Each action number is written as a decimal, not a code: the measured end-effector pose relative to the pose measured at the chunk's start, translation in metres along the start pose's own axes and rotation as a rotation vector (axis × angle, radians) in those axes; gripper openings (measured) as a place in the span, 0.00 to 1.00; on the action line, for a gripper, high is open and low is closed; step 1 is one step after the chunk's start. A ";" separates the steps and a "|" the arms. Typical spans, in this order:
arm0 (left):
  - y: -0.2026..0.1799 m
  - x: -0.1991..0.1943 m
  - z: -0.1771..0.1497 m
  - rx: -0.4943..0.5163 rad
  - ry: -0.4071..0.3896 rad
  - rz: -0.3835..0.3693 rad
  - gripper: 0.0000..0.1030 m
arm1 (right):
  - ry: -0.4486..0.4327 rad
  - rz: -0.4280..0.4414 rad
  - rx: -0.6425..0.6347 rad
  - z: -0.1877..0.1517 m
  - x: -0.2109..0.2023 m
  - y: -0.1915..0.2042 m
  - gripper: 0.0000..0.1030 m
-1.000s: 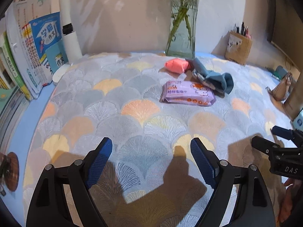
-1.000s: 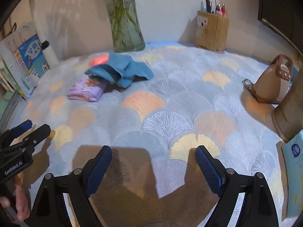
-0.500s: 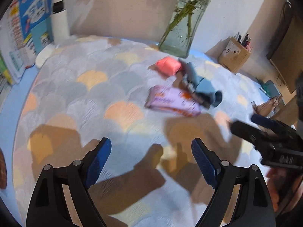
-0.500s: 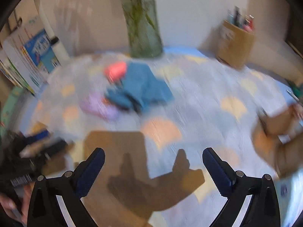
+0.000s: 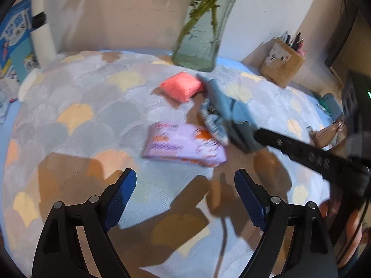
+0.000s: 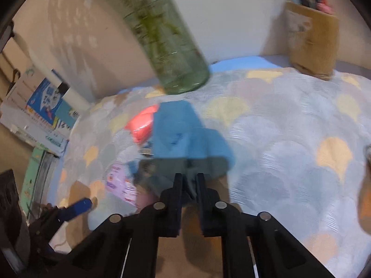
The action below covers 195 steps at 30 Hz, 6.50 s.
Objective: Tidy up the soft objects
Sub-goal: 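Grasp the pink wipes pack with the left gripper while the right grasps the blue cloth, then carry the wipes pack and blue cloth over the glass bowl with both grippers, then open both grippers to drop the wipes and cloth into the glass bowl, then return both grippers to the bed over the remaining items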
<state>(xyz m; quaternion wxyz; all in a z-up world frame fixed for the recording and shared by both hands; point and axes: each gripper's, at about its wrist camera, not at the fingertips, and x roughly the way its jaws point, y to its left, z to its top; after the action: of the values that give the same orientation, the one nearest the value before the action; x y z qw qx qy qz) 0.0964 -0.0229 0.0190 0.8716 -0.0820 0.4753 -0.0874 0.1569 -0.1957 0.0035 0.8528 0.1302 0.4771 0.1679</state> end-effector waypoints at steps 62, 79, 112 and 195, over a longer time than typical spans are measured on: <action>0.019 0.049 0.027 -0.074 -0.044 0.134 0.56 | -0.111 -0.052 -0.061 -0.057 -0.049 -0.028 0.83; 0.033 -0.006 -0.015 -0.070 -0.098 -0.002 0.38 | -0.103 -0.274 -0.139 -0.048 -0.011 0.007 0.36; -0.228 -0.097 -0.087 0.419 -0.195 -0.329 0.38 | -0.382 -0.228 0.077 -0.138 -0.261 -0.091 0.17; 0.015 -0.034 -0.045 0.027 -0.253 0.119 0.83 | -0.099 -0.266 -0.066 -0.070 -0.047 -0.006 0.87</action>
<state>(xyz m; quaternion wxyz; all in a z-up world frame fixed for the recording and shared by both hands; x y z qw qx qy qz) 0.0411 -0.0036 0.0196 0.9293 -0.0522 0.3644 -0.0309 0.0751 -0.2162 0.0019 0.8939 0.0458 0.4416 0.0623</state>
